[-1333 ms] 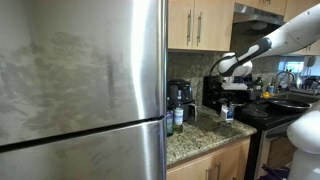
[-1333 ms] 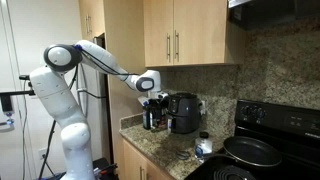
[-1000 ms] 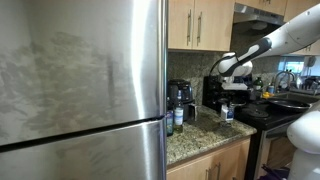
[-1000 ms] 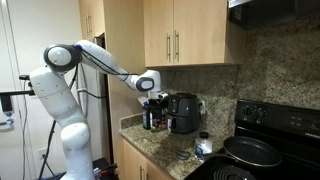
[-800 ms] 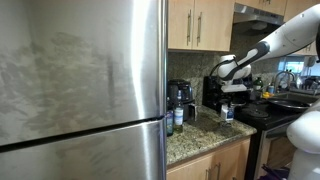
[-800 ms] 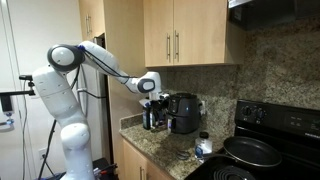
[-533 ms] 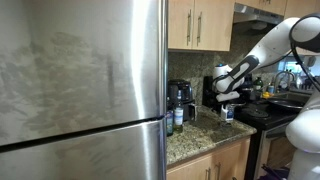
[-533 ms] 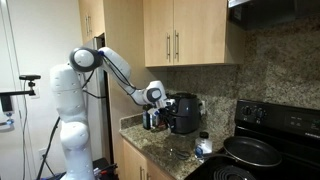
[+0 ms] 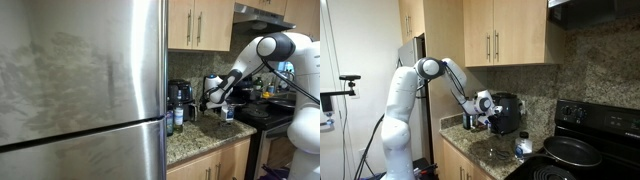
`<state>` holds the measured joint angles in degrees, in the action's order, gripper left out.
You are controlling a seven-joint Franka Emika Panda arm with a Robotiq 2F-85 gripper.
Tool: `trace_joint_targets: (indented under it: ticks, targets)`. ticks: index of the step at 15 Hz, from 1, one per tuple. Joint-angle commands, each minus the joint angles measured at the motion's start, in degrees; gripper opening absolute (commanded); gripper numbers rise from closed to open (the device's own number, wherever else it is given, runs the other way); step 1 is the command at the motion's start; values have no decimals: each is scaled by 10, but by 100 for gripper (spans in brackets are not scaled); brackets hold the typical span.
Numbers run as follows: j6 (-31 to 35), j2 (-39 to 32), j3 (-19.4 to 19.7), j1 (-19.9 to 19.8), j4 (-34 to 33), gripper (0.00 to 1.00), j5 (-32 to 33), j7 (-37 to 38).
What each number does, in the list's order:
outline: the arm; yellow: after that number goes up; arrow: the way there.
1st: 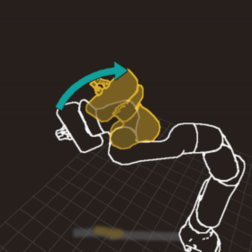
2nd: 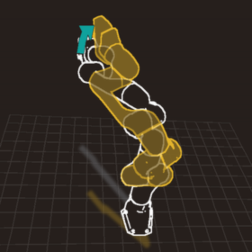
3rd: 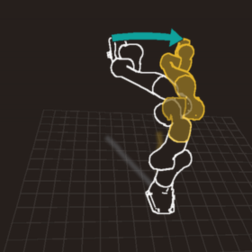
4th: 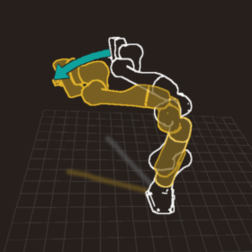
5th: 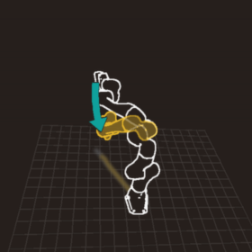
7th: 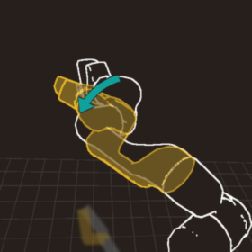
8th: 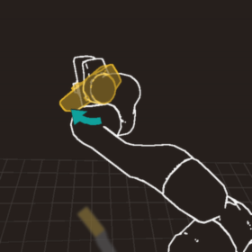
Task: Close the air fryer
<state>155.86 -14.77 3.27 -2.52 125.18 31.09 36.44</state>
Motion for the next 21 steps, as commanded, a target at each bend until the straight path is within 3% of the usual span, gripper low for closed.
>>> trace_joint_targets:
  ticks: [1,5,6,10,14,15,16,19,21]
  targets:
    - [19,-11,32,39,-6,100,-20,-4]
    - [104,-30,32,58,-6,100,-85,-12]
    - [129,-38,10,39,-8,100,-79,0]
    - [206,-74,10,44,-22,100,-97,28]
    - [228,-98,-69,5,-41,100,-174,23]
    - [230,-97,-60,29,-41,100,-254,-31]
    - [227,-96,-80,5,-49,100,-214,16]
    - [235,-96,-33,38,-58,100,-214,31]
    - [192,-74,26,79,-47,100,-182,48]
